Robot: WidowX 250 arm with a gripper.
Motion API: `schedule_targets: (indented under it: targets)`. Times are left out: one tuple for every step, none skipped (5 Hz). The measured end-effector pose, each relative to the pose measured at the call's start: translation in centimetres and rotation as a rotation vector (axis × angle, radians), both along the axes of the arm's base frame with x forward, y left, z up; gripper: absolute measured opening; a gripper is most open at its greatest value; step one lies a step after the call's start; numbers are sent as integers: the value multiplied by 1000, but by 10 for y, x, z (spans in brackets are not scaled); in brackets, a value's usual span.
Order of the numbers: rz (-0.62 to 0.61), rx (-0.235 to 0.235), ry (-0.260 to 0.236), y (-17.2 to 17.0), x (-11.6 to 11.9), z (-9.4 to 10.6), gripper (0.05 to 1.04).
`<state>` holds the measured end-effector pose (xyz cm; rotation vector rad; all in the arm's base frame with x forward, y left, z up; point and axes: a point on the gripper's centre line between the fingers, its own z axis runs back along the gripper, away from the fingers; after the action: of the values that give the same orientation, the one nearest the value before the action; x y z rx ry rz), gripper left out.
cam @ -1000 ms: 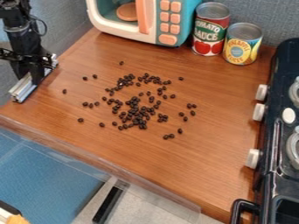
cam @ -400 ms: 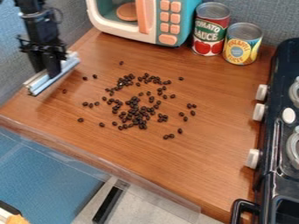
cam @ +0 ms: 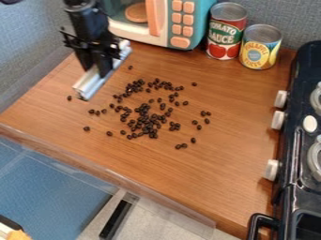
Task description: Sweep into pile
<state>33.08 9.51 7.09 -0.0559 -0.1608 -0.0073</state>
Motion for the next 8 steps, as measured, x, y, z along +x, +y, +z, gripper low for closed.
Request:
schedule_targets:
  targets:
    - [68, -37, -37, -39, 5, 5, 371]
    - [145, -62, -12, -61, 10, 6, 371]
    - [134, -89, -9, -98, 14, 7, 371]
    - [160, -135, -25, -125, 19, 8, 371]
    - [156, -145, -7, -148, 21, -4, 371]
    - [163, -149, 15, -162, 20, -14, 371]
    - [179, -164, 27, -166, 14, -22, 371]
    - [169, -176, 45, -168, 5, -30, 371]
